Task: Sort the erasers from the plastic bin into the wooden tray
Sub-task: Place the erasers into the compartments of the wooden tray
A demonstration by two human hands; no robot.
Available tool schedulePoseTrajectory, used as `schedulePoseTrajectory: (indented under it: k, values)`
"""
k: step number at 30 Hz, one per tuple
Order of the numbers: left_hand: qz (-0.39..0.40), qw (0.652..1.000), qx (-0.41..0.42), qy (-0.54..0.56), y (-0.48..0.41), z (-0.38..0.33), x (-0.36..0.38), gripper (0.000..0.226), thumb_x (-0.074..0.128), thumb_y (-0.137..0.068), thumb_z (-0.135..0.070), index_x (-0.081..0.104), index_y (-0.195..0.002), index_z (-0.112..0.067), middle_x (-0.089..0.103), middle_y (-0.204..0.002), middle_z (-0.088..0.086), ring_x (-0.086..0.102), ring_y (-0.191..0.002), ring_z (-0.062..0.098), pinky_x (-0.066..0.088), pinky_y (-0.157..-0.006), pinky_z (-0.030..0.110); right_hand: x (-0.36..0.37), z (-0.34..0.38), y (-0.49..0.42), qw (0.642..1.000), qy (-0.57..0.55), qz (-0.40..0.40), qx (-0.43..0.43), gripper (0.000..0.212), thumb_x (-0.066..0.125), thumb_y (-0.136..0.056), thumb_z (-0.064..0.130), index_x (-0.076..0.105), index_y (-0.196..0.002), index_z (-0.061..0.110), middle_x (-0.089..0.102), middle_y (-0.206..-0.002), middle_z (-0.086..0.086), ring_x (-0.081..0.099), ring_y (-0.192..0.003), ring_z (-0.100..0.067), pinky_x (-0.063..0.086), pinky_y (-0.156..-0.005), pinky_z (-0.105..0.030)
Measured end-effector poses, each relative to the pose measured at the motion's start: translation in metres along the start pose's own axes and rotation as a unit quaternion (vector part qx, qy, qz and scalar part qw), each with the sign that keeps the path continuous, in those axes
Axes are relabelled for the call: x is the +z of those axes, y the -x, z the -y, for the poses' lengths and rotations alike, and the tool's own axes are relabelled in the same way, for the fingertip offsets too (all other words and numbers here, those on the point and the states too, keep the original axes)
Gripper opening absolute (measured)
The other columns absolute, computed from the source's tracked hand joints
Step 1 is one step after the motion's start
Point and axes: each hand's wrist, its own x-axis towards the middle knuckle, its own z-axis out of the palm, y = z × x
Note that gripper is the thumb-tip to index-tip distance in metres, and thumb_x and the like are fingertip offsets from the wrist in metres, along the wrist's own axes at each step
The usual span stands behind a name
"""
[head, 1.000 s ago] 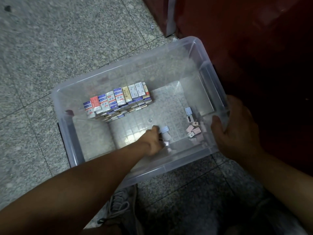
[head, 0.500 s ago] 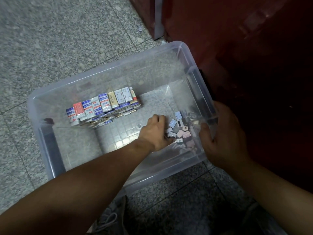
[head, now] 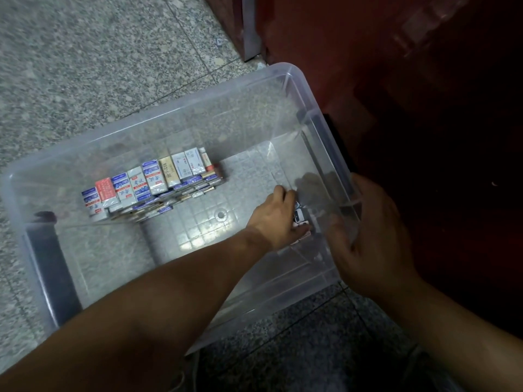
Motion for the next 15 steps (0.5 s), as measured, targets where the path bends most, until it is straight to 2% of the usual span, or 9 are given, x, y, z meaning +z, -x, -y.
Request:
schedulePoseTrajectory:
  k: [6, 10, 12, 15]
  values:
    - [0.002, 0.998, -0.002, 0.061, -0.0018, 0.0005, 0.0005, 0.066, 0.075, -0.084, -0.046, 0.047, -0.133, -0.011, 0.052, -0.124, 0.01, 0.057, -0.107, 0.029, 0.05, -0.087, 0.04, 0.0009, -0.0042, -0.0009, 1.0, -0.017, -0.001, -0.011, 0.067, 0.051, -0.092, 0.041, 0.043, -0.147, 0.004, 0.053, -0.139, -0.012, 0.051, -0.128, -0.028, 0.042, -0.106, -0.037]
    - [0.02, 0.996, -0.002, 0.083, 0.001, -0.003, 0.0056, 0.054, 0.075, -0.083, -0.039, 0.057, -0.127, -0.014, 0.053, -0.118, 0.008, 0.058, -0.106, 0.029, 0.049, -0.085, 0.035, 0.0029, -0.0045, 0.0003, 1.0, -0.005, -0.018, -0.013, 0.067, 0.05, -0.091, 0.041, 0.043, -0.147, 0.004, 0.052, -0.141, -0.012, 0.047, -0.13, -0.025, 0.03, -0.107, -0.021]
    - [0.022, 0.995, -0.015, 0.1, 0.0007, -0.0029, 0.0067, 0.05, 0.074, -0.083, -0.038, 0.058, -0.125, -0.015, 0.053, -0.117, 0.006, 0.058, -0.105, 0.028, 0.051, -0.086, 0.035, 0.004, -0.0044, 0.0003, 1.0, -0.003, -0.022, -0.012, 0.068, 0.05, -0.09, 0.041, 0.044, -0.146, 0.003, 0.052, -0.14, -0.013, 0.047, -0.13, -0.026, 0.031, -0.107, -0.023]
    - [0.04, 0.991, -0.023, 0.129, 0.0033, -0.0052, 0.0056, 0.054, 0.072, -0.086, -0.037, 0.052, -0.132, -0.016, 0.05, -0.124, 0.006, 0.057, -0.109, 0.025, 0.048, -0.087, 0.032, 0.0041, -0.0046, 0.0003, 1.0, -0.011, -0.024, -0.008, 0.067, 0.05, -0.09, 0.04, 0.044, -0.146, 0.004, 0.053, -0.14, -0.013, 0.048, -0.13, -0.027, 0.034, -0.107, -0.029]
